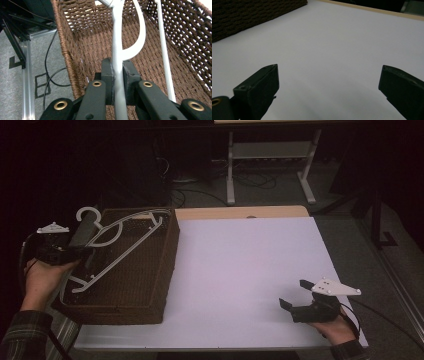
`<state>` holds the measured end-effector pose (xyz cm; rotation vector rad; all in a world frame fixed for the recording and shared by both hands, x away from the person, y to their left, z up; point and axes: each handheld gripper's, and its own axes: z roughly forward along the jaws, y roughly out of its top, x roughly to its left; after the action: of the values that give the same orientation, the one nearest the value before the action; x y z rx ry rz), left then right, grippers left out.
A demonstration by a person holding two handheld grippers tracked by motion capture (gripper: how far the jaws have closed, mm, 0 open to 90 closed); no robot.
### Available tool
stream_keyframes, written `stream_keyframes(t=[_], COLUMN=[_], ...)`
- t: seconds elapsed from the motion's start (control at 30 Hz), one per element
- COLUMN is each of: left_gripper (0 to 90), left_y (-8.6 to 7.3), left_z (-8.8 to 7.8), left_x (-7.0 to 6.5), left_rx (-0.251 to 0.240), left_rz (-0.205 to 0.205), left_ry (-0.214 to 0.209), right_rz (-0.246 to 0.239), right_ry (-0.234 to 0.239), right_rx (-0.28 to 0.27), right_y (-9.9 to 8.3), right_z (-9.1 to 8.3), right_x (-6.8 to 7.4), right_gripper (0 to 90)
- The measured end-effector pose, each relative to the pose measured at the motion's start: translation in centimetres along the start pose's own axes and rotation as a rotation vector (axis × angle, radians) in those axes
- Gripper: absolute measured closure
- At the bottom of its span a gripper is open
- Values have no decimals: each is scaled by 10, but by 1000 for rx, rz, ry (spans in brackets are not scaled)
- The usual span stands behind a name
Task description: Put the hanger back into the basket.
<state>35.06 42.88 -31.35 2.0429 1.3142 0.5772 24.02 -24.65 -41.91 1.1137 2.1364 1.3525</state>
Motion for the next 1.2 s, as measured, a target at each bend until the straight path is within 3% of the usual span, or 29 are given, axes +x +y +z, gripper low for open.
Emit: stream_keyframes(t=[0.5, 0.77, 0.97, 1.2], left_gripper=[815, 787, 708, 485], left_y=[-13, -13, -13, -5], left_z=[26, 23, 20, 11], left_x=[-4, -4, -4, -20], left_rx=[80, 53, 23, -43], left_rz=[0, -16, -37, -42], left_ry=[-18, -39, -45, -70], right_rz=[-1, -2, -6, -3], right_ry=[-1, -1, 1, 5], right_rx=[3, 4, 2, 0], right_y=[0, 0, 0, 0], right_z=[0, 0, 0, 0], right_x=[0, 1, 1, 1], right_gripper=[27, 27, 27, 27])
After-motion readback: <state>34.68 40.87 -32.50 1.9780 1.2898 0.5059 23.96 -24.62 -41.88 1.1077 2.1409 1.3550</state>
